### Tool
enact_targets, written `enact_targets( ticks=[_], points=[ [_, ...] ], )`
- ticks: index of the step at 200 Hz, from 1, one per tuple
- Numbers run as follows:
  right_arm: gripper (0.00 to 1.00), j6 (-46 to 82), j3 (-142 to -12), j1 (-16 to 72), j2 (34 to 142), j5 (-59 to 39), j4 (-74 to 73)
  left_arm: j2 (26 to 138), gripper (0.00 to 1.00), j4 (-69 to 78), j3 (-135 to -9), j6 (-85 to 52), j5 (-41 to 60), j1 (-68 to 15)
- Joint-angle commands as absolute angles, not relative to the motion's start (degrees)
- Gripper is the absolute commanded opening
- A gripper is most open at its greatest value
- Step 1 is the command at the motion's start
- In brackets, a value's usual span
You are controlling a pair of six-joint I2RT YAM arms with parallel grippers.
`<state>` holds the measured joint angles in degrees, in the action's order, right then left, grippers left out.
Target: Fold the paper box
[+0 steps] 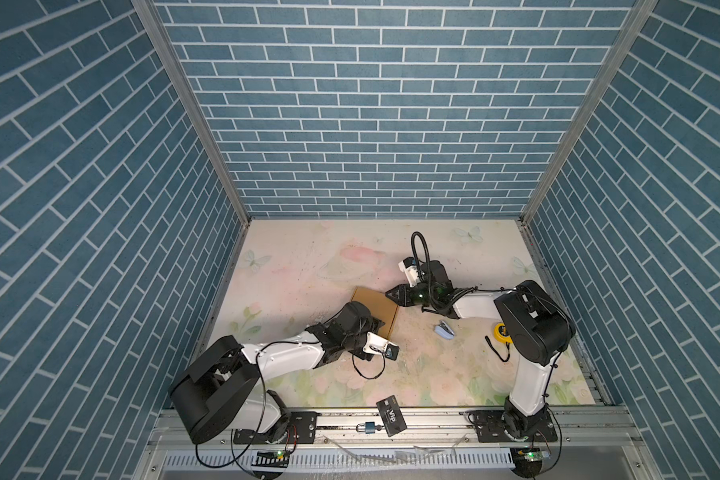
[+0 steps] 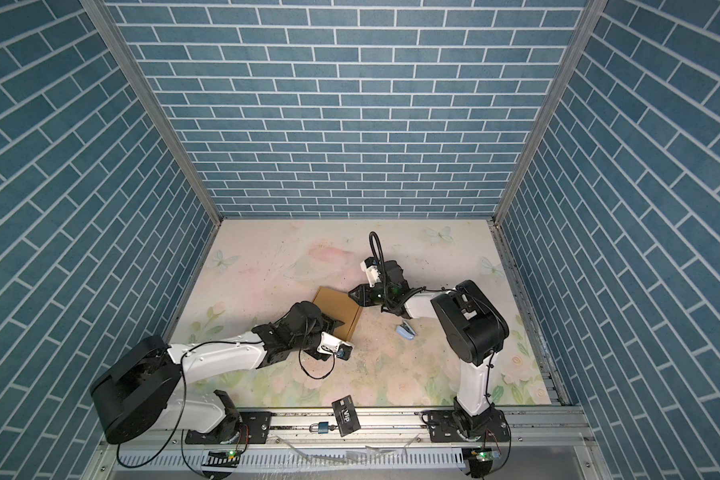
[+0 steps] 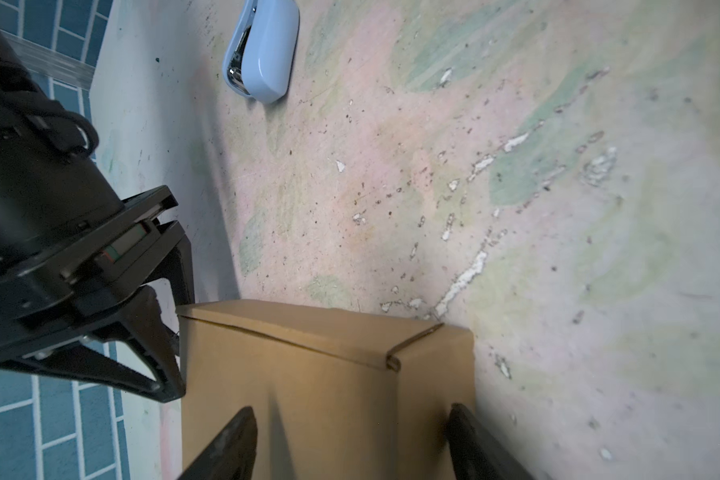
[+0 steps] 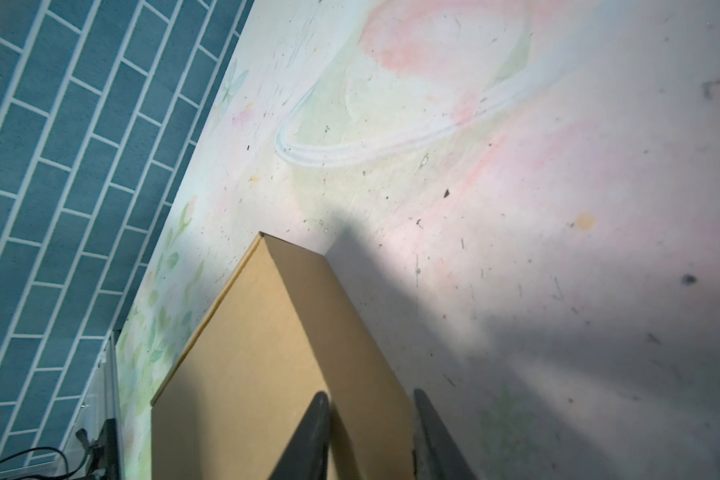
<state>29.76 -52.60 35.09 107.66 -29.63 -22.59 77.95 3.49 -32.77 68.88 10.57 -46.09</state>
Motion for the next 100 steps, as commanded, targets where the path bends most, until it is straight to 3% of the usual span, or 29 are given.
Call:
enact_targets(
  ticks=[1, 44, 100],
  points=[
    [0.33, 27.2, -51.9, 35.0, 106.9, -31.4, -9.0, 73.7, 0.75, -12.5, -37.0, 72.5, 11.3, -44.2],
    [0.33, 25.5, -52.4, 33.4, 107.0, -31.9, -8.4, 68.3, 0.76, -34.2, -43.0, 78.1, 18.6, -35.2],
    [0.34, 25.2, -54.4, 33.2, 107.4, -32.5, -7.8, 70.1, 0.76, -32.2, -41.0, 91.3, 21.1, -26.3]
  ],
)
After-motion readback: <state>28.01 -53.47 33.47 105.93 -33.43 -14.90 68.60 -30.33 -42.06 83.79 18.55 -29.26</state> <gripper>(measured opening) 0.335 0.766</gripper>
